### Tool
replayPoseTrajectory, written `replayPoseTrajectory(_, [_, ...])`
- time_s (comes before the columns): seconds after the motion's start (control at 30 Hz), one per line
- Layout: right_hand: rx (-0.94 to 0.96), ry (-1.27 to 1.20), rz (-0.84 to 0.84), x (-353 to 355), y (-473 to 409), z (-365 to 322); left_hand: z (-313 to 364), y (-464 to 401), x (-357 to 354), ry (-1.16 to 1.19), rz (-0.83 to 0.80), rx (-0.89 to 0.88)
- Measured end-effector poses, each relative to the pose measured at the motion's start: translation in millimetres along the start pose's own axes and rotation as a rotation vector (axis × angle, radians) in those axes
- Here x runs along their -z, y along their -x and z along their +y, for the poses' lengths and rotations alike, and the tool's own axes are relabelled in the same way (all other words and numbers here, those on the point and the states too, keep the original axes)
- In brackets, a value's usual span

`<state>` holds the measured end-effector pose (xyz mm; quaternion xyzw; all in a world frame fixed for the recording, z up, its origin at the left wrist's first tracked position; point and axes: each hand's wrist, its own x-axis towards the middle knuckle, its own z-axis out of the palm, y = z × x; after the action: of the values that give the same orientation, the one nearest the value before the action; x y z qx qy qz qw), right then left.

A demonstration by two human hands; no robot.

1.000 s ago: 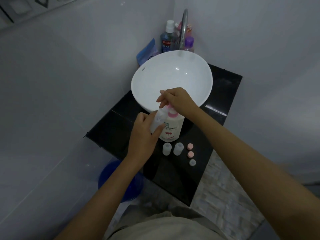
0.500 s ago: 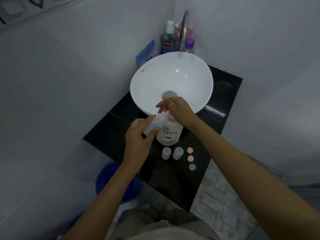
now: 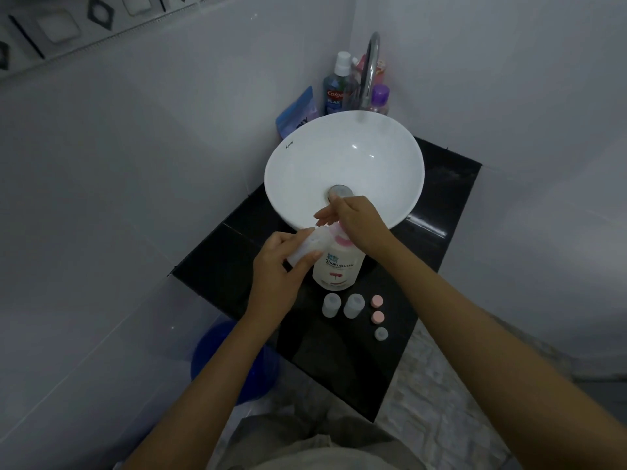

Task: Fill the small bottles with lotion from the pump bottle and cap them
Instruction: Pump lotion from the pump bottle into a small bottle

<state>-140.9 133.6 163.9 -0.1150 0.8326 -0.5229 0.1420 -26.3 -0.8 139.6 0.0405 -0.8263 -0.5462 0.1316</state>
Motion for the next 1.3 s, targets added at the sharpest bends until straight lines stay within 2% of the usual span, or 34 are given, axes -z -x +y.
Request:
replayPoseTrajectory(0.27, [0.047, 0.004, -0.033, 8, -4, -6, 0, -2, 2, 0.109, -0.005, 0.034])
replayPoseTrajectory(0.47, [-0.010, 0.023, -0.024, -4, 2, 4, -6, 1, -4, 0.118, -0.028, 0.119])
replayPoseTrajectory(0.67, [0.012, -0.036, -0.017, 5, 0, -6, -1, -4, 1, 0.133, -0.002, 0.048])
replayPoseTrajectory(0.77, [0.010, -0.033, 0.027, 1, 0, -1, -3, -3, 0, 0.142, -0.003, 0.077])
replayPoseTrajectory(0.97, [-0.126, -0.001, -0.006, -4, 1, 5, -10, -1, -4, 0.143, -0.032, 0.134])
replayPoseTrajectory(1.1, [-0.051, 0.027, -0.023, 0, 0, -1, -7, -3, 0, 0.121, -0.034, 0.085])
replayPoseTrajectory(1.2, [-0.052, -0.069, -0.063, 7, 0, -10, -2, -4, 3, 0.144, -0.029, 0.041])
replayPoseTrajectory(1.3, [-0.026, -0.082, 0.014, 4, 0, -8, 0, -4, 3, 0.151, -0.023, 0.039])
